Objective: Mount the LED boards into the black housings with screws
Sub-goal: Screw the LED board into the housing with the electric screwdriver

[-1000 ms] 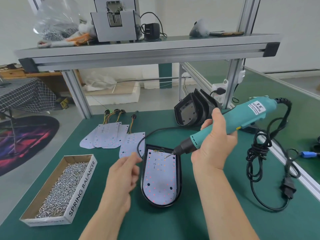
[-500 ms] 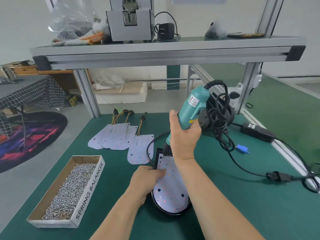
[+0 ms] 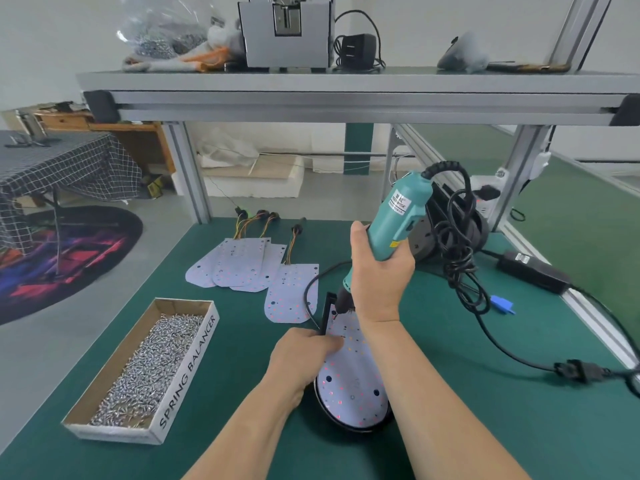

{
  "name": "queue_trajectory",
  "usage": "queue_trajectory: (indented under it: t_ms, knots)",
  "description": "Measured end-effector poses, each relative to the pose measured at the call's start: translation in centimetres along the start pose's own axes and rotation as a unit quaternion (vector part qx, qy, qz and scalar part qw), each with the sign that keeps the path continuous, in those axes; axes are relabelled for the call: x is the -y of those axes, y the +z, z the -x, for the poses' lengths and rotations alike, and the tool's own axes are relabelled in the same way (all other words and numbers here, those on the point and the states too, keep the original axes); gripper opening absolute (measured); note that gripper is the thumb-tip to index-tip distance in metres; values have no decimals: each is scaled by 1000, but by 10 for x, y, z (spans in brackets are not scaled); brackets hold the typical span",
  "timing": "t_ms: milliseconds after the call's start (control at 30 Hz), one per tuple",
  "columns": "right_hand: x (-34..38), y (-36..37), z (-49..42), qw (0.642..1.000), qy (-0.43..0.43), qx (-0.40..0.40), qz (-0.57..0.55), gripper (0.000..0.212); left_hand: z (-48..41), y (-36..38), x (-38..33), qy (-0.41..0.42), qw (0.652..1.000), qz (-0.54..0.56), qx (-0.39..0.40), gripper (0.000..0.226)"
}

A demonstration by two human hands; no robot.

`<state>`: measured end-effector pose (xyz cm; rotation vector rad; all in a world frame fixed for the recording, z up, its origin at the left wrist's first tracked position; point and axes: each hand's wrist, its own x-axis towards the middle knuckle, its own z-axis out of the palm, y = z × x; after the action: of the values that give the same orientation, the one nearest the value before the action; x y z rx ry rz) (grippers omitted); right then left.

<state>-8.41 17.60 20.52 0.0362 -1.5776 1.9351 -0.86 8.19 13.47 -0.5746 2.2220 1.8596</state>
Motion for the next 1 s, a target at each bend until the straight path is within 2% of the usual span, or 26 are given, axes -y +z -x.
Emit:
queue_trajectory:
  t_ms: [267, 467, 667, 1000]
  knots:
    - [0, 3, 1, 999, -40, 13, 14, 30, -3, 0, 2, 4, 1000, -9, -9, 35]
    - [-1, 3, 1, 999, -39, 16, 13, 30, -6, 0, 5, -3, 1000, -6, -16, 61]
    - [-2, 4, 1, 999, -29, 15, 12, 33, -4, -1, 3, 3, 1000, -5, -4, 36]
    - [-3, 4, 3, 998, -47, 30, 24, 30, -4, -1, 2, 6, 1000, -3, 5, 36]
